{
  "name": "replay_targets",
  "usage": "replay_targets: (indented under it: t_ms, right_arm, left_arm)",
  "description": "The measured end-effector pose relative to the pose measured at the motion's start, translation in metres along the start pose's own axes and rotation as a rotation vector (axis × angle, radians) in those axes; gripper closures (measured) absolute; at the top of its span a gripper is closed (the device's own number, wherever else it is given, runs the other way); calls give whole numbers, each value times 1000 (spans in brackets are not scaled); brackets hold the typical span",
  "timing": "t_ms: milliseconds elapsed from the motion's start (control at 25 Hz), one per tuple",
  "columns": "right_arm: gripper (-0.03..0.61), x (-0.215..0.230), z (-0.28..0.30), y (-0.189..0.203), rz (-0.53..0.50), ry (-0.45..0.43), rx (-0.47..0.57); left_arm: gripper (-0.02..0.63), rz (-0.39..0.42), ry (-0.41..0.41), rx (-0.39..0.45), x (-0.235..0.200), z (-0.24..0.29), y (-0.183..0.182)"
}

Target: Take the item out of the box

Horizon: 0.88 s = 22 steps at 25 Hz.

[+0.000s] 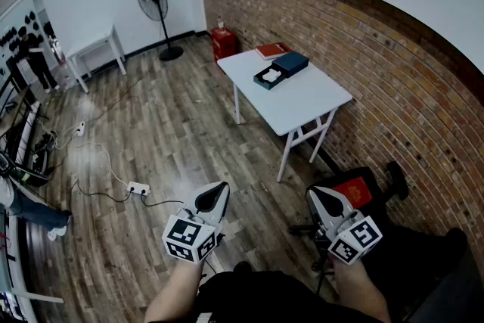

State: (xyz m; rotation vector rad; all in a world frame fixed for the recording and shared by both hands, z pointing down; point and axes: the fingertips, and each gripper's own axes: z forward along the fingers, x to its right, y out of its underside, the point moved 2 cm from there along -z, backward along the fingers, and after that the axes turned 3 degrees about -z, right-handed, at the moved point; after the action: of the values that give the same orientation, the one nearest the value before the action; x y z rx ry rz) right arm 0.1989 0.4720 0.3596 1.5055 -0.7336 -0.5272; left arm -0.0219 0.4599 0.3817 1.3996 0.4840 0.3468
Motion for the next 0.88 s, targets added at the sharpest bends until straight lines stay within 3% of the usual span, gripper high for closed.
replay_targets:
  t_ms: [280, 520, 880]
  right_arm:
    - [580, 4, -12, 2, 12, 6, 8]
    - [580, 12, -28, 9, 35, 18, -4]
    - [578, 13, -15, 17, 29, -48, -26]
  left_arm:
    - [614, 7, 18, 15, 10, 11, -14]
    - [614, -5, 41, -8, 26, 17, -2]
    - [614, -36, 26, -6, 7, 29, 5]
